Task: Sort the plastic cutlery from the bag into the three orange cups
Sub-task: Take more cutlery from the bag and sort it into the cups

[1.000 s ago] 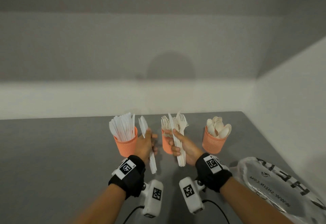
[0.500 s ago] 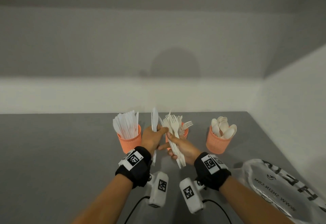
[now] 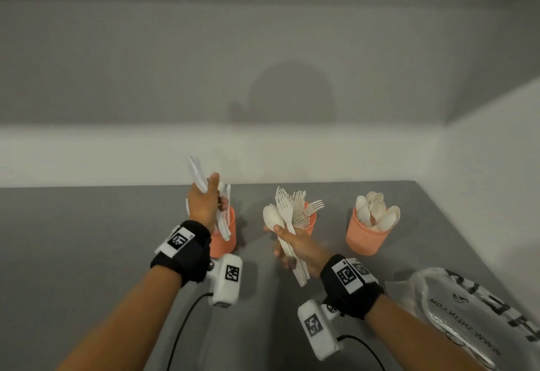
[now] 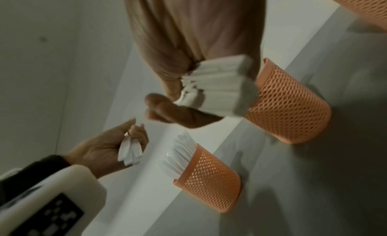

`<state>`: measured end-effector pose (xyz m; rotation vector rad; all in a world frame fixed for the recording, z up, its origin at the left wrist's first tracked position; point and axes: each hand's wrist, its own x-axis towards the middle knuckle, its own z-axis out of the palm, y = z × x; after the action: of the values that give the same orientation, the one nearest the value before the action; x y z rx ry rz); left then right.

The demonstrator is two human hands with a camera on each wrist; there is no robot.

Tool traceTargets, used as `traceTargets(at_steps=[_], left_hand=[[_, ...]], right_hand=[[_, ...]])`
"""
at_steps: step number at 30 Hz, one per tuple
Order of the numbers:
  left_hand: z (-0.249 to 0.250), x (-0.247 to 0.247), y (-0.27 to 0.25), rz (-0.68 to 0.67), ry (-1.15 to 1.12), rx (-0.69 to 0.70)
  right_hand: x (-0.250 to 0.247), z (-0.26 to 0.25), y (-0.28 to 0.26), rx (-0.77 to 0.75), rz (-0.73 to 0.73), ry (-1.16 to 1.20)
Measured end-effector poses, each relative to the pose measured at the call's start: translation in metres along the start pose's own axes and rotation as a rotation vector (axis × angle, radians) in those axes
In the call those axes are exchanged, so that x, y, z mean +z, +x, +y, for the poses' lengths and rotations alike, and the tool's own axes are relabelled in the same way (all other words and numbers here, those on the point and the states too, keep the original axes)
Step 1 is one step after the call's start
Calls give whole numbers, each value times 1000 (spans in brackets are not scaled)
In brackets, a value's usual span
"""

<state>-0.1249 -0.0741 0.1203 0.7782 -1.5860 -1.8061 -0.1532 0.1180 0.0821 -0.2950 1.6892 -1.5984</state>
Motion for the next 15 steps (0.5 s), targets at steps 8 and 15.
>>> traceTargets(at_steps=[8, 15], left_hand=[[27, -6, 37, 8, 53, 266], [-25, -7, 42, -64, 154, 206]], right_hand=[[-5, -15, 17, 33, 2, 59], [-6, -15, 29, 91, 54, 150]])
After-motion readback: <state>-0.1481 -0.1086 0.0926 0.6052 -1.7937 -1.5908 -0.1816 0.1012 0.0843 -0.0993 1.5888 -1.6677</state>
